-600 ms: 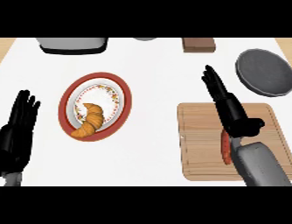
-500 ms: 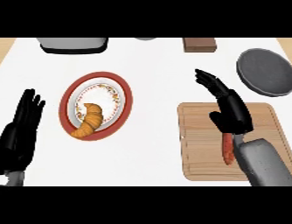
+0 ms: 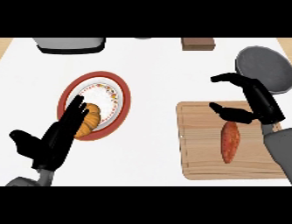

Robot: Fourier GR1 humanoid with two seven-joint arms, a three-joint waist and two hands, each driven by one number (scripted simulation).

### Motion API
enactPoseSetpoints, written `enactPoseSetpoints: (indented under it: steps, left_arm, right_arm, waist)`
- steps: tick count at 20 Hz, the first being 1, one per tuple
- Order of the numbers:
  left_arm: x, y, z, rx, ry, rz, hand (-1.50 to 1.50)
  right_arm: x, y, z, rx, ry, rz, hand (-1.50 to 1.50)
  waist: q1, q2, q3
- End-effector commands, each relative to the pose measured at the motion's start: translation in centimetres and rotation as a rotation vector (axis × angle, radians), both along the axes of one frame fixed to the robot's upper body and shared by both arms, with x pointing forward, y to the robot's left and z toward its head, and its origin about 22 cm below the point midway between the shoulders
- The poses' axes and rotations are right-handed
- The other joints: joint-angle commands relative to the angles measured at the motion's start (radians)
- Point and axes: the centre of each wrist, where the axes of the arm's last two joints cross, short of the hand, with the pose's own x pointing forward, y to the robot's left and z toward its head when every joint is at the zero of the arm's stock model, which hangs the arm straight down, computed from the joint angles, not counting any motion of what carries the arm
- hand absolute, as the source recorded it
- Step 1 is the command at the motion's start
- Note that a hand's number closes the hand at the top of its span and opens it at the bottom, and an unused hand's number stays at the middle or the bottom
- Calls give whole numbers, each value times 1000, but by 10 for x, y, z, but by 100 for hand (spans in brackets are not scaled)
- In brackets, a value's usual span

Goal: Pick the sweet potato from the cutting board and place it in the pan

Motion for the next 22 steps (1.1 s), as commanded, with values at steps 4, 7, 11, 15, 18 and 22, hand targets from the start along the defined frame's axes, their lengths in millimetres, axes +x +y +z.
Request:
enactPoseSetpoints:
  steps: [4,7,11,15,18,22]
  left_arm:
    - [24,-17,4,-17,74,-75,0]
    - [8,-20,-2,-17,63,-65,0]
    - [9,-14,1,-32,62,-76,0]
    - [6,-15,-2,-18,79,-96,0]
    - [14,-11,5,-16,75,-101,0]
    - [11,-14,1,-7,66,-106,0]
  right_arm:
    - [-14,6,7,-180,-71,63,-150]
    - [-19,-9,5,-519,112,37,-150]
    - [-19,-6,7,-892,247,-39,-150]
    - [-24,42,7,-1120,353,-72,-150]
    - [-22,73,13,-1259,462,-76,-150]
    - [-38,122,-2,-1419,591,-51,-150]
  waist:
    - [10,-3,3]
    - [13,-8,-1]
    - [28,-12,-6]
    - [37,-13,-4]
    - [38,-9,-2]
    - [32,-8,0]
